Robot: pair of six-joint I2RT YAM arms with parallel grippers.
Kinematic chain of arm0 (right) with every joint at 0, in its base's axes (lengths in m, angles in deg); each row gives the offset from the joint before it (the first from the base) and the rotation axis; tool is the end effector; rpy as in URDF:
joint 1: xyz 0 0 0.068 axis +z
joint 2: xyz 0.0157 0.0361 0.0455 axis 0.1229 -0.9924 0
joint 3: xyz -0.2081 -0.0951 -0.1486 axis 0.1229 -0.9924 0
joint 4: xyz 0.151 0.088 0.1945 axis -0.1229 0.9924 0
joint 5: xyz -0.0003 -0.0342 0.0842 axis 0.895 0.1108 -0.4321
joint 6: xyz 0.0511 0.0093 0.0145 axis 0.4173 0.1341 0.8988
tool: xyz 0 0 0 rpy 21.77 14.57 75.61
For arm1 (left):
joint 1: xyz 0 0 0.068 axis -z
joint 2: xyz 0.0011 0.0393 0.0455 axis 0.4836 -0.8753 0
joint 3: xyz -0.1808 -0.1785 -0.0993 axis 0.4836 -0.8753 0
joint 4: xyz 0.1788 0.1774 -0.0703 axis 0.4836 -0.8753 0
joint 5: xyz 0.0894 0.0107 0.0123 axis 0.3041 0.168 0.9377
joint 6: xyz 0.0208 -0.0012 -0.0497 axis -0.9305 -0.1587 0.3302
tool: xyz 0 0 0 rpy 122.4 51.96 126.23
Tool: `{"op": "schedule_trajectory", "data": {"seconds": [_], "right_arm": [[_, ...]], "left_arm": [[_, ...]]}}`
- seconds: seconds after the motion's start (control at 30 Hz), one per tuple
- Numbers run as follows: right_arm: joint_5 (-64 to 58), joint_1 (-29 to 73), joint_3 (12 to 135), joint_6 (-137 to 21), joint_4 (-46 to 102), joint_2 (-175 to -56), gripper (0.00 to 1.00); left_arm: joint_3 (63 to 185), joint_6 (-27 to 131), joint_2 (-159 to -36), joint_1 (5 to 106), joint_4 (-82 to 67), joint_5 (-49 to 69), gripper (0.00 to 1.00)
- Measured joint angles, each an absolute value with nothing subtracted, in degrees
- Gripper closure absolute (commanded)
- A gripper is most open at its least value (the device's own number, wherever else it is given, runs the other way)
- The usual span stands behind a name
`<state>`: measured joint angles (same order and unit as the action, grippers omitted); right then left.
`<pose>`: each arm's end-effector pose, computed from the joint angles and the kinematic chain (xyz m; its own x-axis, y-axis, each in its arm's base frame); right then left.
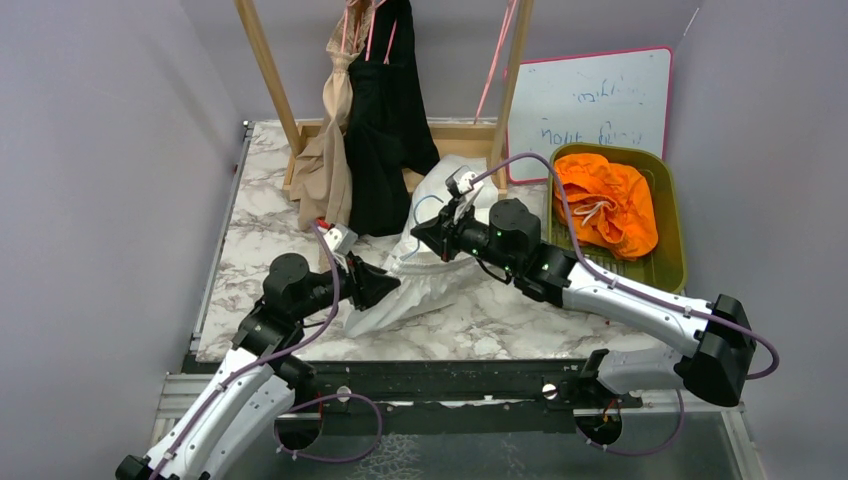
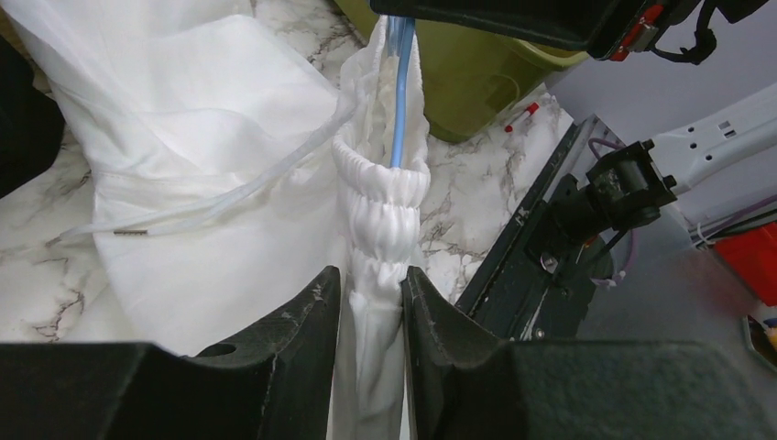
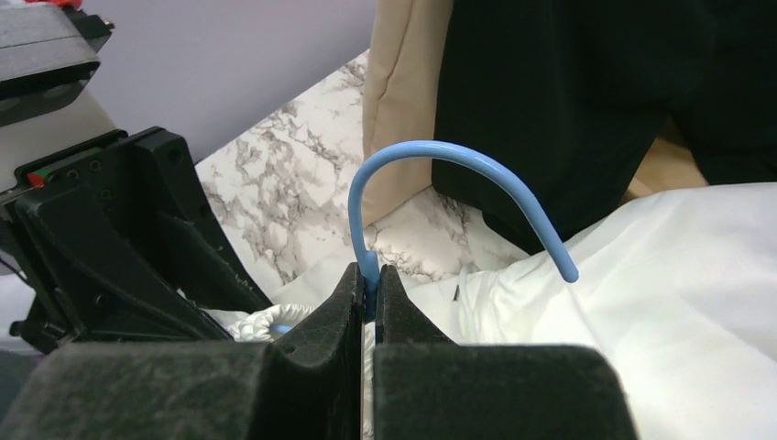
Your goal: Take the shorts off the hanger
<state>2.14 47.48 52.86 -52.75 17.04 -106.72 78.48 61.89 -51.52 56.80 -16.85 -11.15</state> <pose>0.1734 0.2462 0.3377 -0.2376 0.0220 -0.9711 -0.8077 0.5508 0.2101 0.1166 -0.0814 0.2718 -0.4558 -0.1264 -0.8810 0.7150 0.5376 -0.4470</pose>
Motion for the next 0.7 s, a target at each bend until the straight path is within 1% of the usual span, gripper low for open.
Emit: {"op": "schedule_trajectory", "data": {"seconds": [0.07, 0.1, 0.13, 0.17, 0.2, 0.23, 0.3, 0.37, 0.4, 0.43, 0.47, 0.5, 0.57, 0.63, 0.7], "right_arm": [[1.31, 47.59, 52.86, -52.7, 17.5, -106.72, 0.99], [0.74, 47.64, 52.86, -52.7, 17.59, -106.72, 0.99], [0.26, 47.7, 52.83, -52.7, 17.63, -106.72, 0.98], [-0.17, 47.7, 52.83, -52.7, 17.7, -106.72, 0.97], [-0.44, 47.7, 52.79, -52.7, 17.78, -106.67, 0.96], [-0.46, 47.68, 52.79, -52.7, 18.07, -106.56, 0.92], [-0.13, 47.66, 52.68, -52.57, 19.38, -106.06, 0.78], [1.23, 47.92, 52.68, -51.74, 22.0, -104.9, 0.68], [2.27, 48.03, 52.68, -51.28, 23.18, -104.22, 0.62], [3.96, 48.16, 52.7, -50.76, 24.8, -103.22, 0.45], [6.21, 48.34, 52.7, -50.37, 26.72, -102.06, 0.34], [8.81, 48.4, 52.7, -49.51, 28.71, -100.88, 0.29], [14.78, 48.6, 52.7, -48.18, 33.0, -98.39, 0.21], [21.22, 48.64, 52.27, -46.5, 37.02, -95.81, 0.17], [27.45, 48.51, 50.91, -44.03, 40.89, -93.01, 0.16]], "left_arm": [[78.48, 61.98, -52.24, 56.8, -16.41, -11.57, 0.79], [78.48, 62.24, -52.64, 56.8, -16.08, -11.96, 0.86], [78.48, 62.33, -53.03, 56.8, -15.69, -12.31, 0.97], [78.48, 62.57, -53.53, 56.8, -15.16, -12.62, 1.0], [78.48, 62.79, -54.06, 56.8, -14.75, -12.99, 1.0], [78.48, 62.72, -54.47, 56.8, -14.51, -13.62, 1.0], [78.53, 62.7, -55.5, 56.87, -14.36, -14.74, 1.0], [78.61, 62.42, -55.81, 56.87, -14.53, -15.35, 1.0], [78.61, 62.27, -55.81, 56.89, -14.79, -15.31, 1.0], [78.61, 62.09, -55.65, 56.89, -15.36, -15.09, 1.0], [78.61, 61.98, -55.13, 56.89, -15.89, -14.91, 1.0], [78.61, 61.81, -54.23, 56.87, -16.26, -14.56, 1.0], [78.61, 61.57, -51.72, 56.8, -16.43, -13.76, 1.0], [78.61, 61.35, -49.05, 56.8, -16.48, -13.1, 1.0], [78.59, 61.15, -46.8, 56.8, -16.48, -12.68, 1.0]]}}
